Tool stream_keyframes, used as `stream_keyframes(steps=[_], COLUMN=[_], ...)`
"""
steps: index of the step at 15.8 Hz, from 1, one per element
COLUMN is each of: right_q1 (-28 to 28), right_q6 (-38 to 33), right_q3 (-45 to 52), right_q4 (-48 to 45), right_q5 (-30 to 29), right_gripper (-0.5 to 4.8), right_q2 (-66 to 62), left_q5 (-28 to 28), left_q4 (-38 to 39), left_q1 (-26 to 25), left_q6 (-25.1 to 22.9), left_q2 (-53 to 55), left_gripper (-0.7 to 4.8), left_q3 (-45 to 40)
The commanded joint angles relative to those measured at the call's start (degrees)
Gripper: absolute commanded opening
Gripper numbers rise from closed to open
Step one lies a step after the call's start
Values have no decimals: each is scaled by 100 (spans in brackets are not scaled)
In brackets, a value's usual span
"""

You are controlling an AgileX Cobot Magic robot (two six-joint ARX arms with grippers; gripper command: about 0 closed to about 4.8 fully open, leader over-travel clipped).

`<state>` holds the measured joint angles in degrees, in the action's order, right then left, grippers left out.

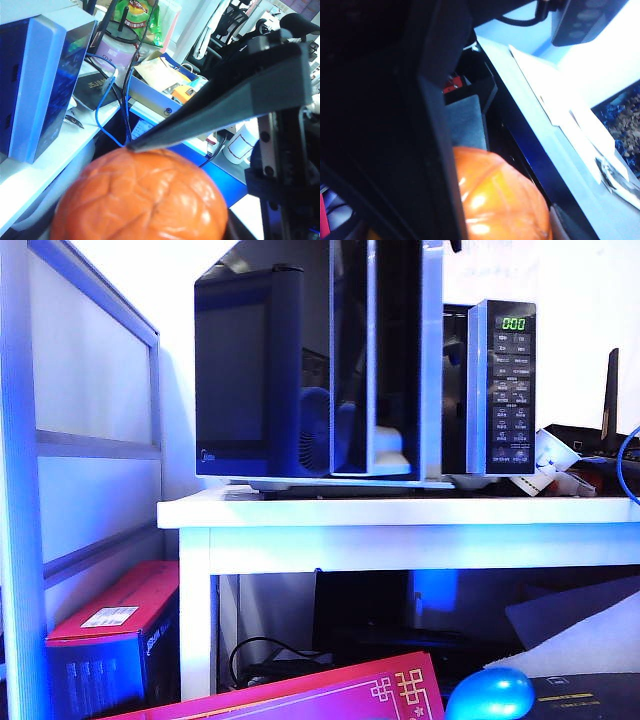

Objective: Open the microwave door, place the orange inside the microwave, then close the microwave door.

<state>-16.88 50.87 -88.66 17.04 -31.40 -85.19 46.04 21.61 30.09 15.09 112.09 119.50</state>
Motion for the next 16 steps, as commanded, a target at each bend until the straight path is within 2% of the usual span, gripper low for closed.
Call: stream_keyframes(steps=[1, 4, 5, 6, 7, 8, 9, 11, 13, 16], right_q1=[-13, -28, -28, -28, -28, -28, -28, -28, -28, -28], right_q6=[175, 170, 166, 164, 160, 107, 11, -7, -9, -11], right_q3=[-7, 0, 2, 0, 0, 0, 0, 0, 0, 0], right_q4=[0, 33, 42, 42, 59, 72, 68, 72, 72, 72], right_q5=[470, 560, 702, 750, 752, 750, 750, 732, 743, 938], right_gripper=[479, 479, 463, 344, 344, 321, 305, 305, 305, 306], right_q2=[-157, -323, -330, -328, -328, -328, -328, -328, -317, -308], left_q5=[435, 439, 439, 437, 437, 435, 433, 433, 393, -157], left_q4=[-160, -155, -155, -155, -157, -157, -157, -157, -157, -42], left_q1=[50, 52, 52, 52, 52, 52, 52, 52, 52, 42], left_q6=[142, 144, 144, 140, 140, 140, 140, 140, 114, -144], left_q2=[-50, -50, -50, -50, -50, -50, -50, -50, -50, -50], left_gripper=[372, 373, 373, 373, 378, 414, 414, 414, 479, 479], left_q3=[26, 26, 26, 24, 24, 26, 26, 26, 24, 24])
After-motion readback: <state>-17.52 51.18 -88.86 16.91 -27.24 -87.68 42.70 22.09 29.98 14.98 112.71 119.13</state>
